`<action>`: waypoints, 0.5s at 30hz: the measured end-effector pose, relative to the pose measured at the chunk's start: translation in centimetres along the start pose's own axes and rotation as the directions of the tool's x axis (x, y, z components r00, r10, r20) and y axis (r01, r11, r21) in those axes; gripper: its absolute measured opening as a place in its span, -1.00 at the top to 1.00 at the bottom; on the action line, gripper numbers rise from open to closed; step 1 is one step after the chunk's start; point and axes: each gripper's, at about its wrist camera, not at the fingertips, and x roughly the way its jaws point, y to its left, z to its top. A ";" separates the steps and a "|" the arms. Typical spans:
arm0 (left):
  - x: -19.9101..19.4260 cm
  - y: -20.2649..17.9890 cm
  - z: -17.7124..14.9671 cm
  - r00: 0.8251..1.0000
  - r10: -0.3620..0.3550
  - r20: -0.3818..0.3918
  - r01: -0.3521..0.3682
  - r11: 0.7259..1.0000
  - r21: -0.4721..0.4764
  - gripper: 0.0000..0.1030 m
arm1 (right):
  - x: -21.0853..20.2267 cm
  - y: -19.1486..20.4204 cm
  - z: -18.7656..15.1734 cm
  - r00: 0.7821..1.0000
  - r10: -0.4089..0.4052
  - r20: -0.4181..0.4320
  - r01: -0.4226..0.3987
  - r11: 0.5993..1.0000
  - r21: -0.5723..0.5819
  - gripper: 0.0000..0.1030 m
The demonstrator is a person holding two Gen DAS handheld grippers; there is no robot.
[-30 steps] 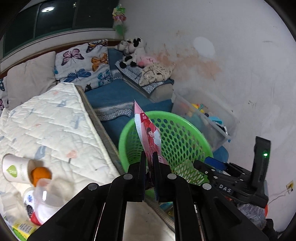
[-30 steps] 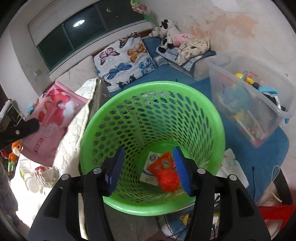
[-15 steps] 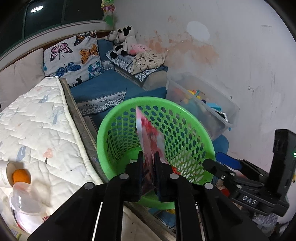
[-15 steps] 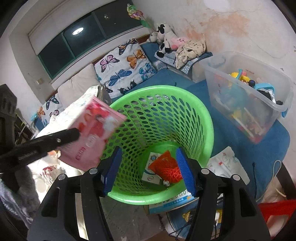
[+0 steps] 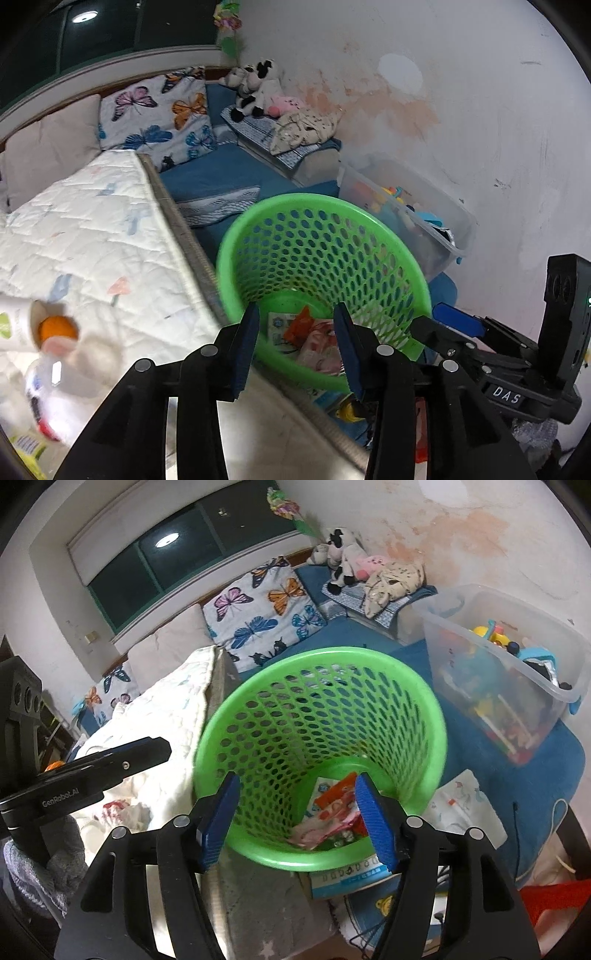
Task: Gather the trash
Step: 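Move both tools back over the bed toward the remaining trash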
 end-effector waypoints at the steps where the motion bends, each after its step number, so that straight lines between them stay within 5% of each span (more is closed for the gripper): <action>1: -0.5 0.4 -0.3 1.000 0.007 0.005 -0.007 1.000 -0.005 0.21 | 0.0 0.5 -0.1 1.000 0.009 -0.001 -0.009 1.000 -0.008 -0.30; 15: -8.6 7.1 -5.2 0.993 0.099 0.057 -0.096 0.994 -0.049 0.13 | 0.6 7.3 -1.4 0.990 0.124 -0.067 -0.131 0.985 -0.111 -0.39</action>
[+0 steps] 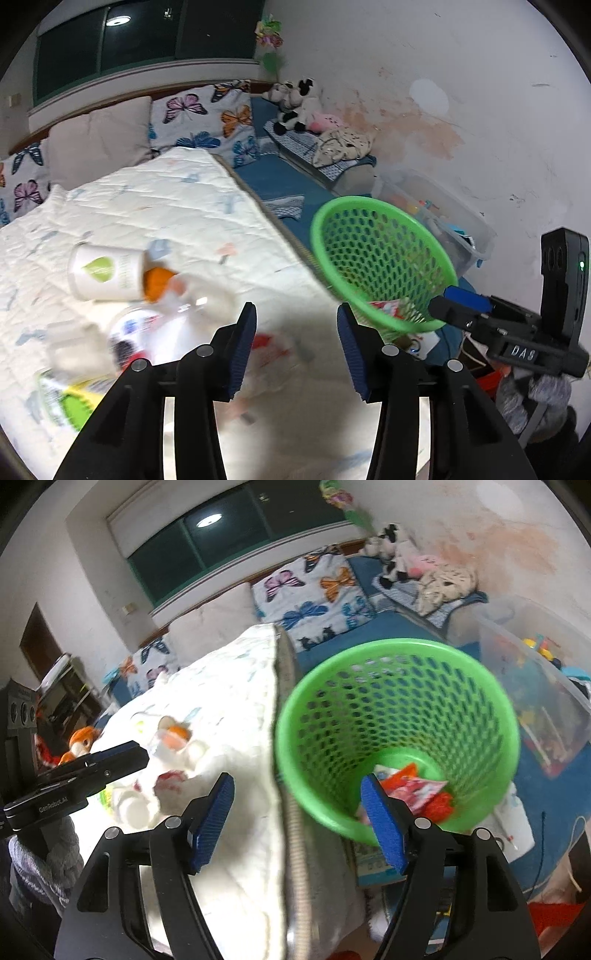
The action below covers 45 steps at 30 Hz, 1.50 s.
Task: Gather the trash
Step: 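Move both tools back over the bed toward the remaining trash, then grasp the yellow-green bottle with the left tool while the right tool grasps the crumpled paper ball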
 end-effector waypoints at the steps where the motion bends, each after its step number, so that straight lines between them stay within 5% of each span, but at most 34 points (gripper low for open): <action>1: -0.4 0.5 -0.2 1.000 0.007 0.001 -0.007 1.000 0.003 0.12 | 0.2 0.7 0.0 1.000 0.011 -0.007 -0.011 1.000 -0.014 -0.39; 16: -5.4 6.7 -5.0 0.995 0.095 -0.022 -0.093 0.992 0.090 -0.05 | 4.9 8.8 -1.0 0.986 0.118 -0.118 -0.135 0.980 -0.148 -0.40; 23: -6.5 8.3 -6.7 0.990 0.130 -0.048 -0.116 0.966 0.231 -0.10 | 7.9 11.2 -1.3 0.978 0.113 -0.174 -0.144 0.974 -0.175 -0.44; 32: -6.4 8.1 -7.7 0.986 0.155 -0.057 -0.098 0.826 0.555 -0.14 | 9.9 11.9 -1.5 0.973 0.079 -0.215 -0.116 0.979 -0.166 -0.44; 45: -3.8 6.4 -7.5 0.986 0.118 -0.119 0.013 0.653 0.757 -0.14 | 10.4 12.0 -1.4 0.971 0.069 -0.229 -0.102 0.986 -0.136 -0.20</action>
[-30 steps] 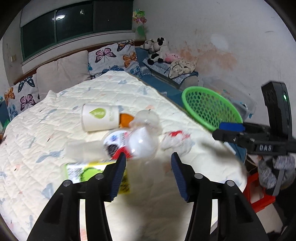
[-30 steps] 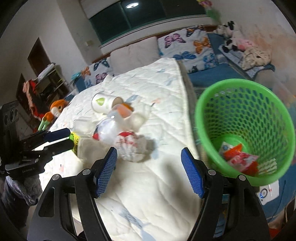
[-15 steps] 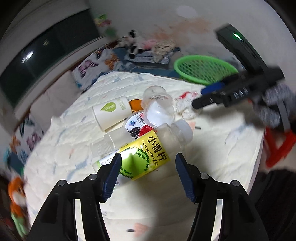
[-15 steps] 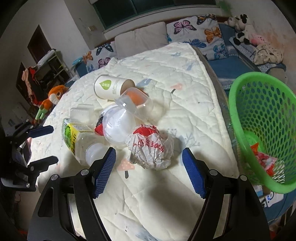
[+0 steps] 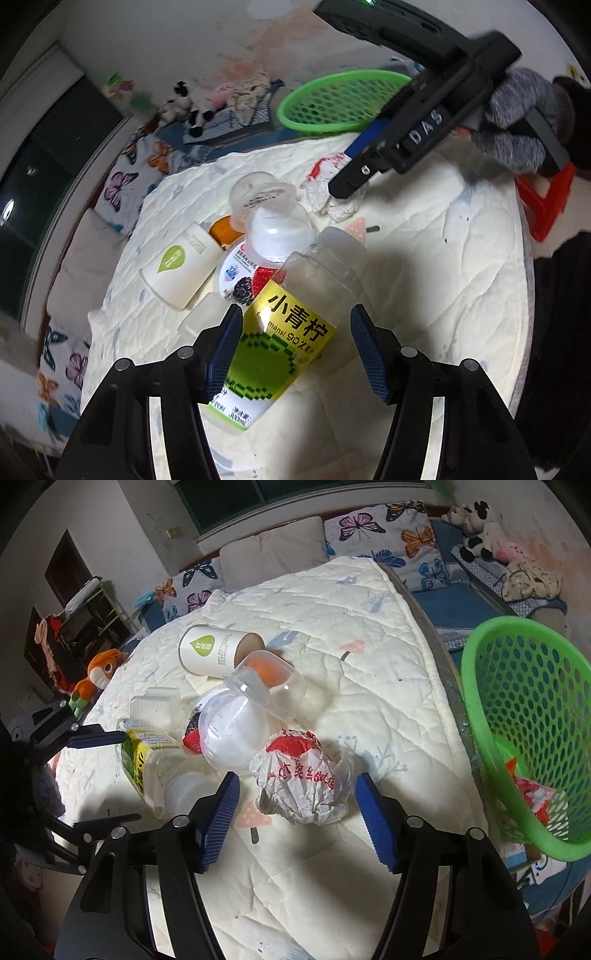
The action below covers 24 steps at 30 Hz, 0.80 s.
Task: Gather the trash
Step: 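Grasp the yellow-green bottle with the left tool while the right tool grasps the crumpled paper ball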
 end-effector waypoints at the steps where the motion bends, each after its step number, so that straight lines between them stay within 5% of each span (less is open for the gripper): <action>1: 0.2 -0.1 0.0 1.000 -0.003 -0.003 0.003 1.000 0.012 -0.14 | 0.0 -0.1 0.0 1.000 0.002 -0.002 -0.002 1.000 0.006 -0.16; 15: 2.0 -0.7 1.1 1.000 -0.018 -0.008 0.019 0.988 0.153 -0.26 | 0.2 -0.3 0.1 1.000 0.008 -0.008 -0.007 0.999 0.032 -0.09; 24: 3.2 -0.8 1.6 1.000 -0.019 -0.004 0.019 0.990 0.142 -0.25 | 0.8 -1.0 0.2 1.000 0.008 -0.006 -0.008 0.998 0.062 -0.12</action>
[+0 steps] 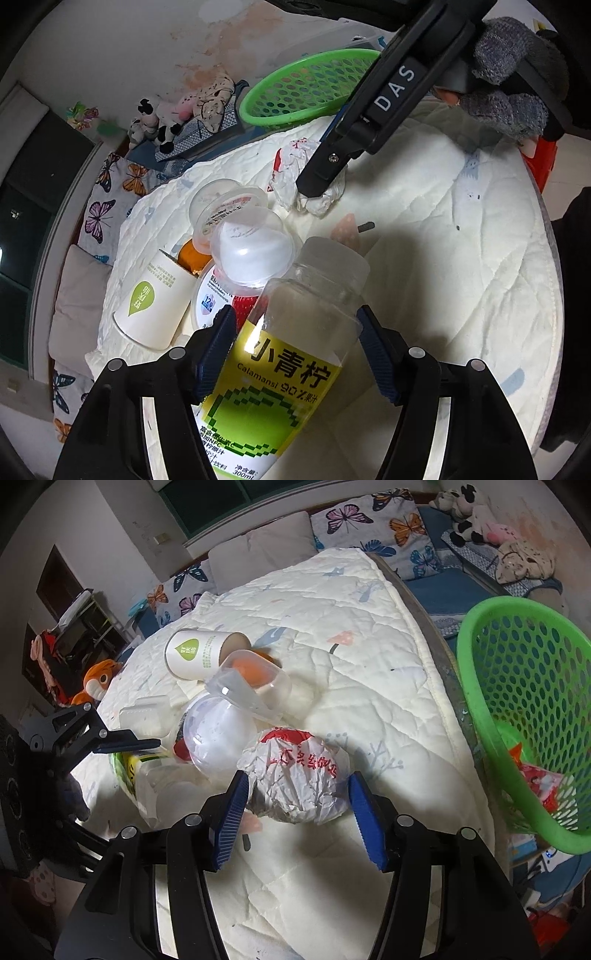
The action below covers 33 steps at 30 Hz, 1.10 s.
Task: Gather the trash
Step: 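Grasp the yellow-green bottle with the left tool while the right tool grasps the crumpled paper ball, then carry the bottle and paper ball to the green basket and open the right tool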
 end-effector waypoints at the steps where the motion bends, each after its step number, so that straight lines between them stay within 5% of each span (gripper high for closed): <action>1: 0.0 0.0 0.0 1.000 0.001 0.002 -0.001 1.000 -0.003 -0.25 | 0.0 -0.1 0.0 1.000 0.000 0.003 0.000 1.000 0.005 -0.12; 13: -1.7 0.8 -0.2 0.999 -0.020 0.031 0.025 0.985 -0.172 -0.23 | -2.0 -0.5 -0.2 0.999 0.012 0.051 -0.012 1.000 0.007 -0.04; 33: -3.9 3.1 0.8 0.986 -0.095 0.136 0.153 0.843 -0.516 -0.20 | -7.9 -6.3 0.0 0.984 -0.071 0.161 0.055 0.993 0.104 -0.04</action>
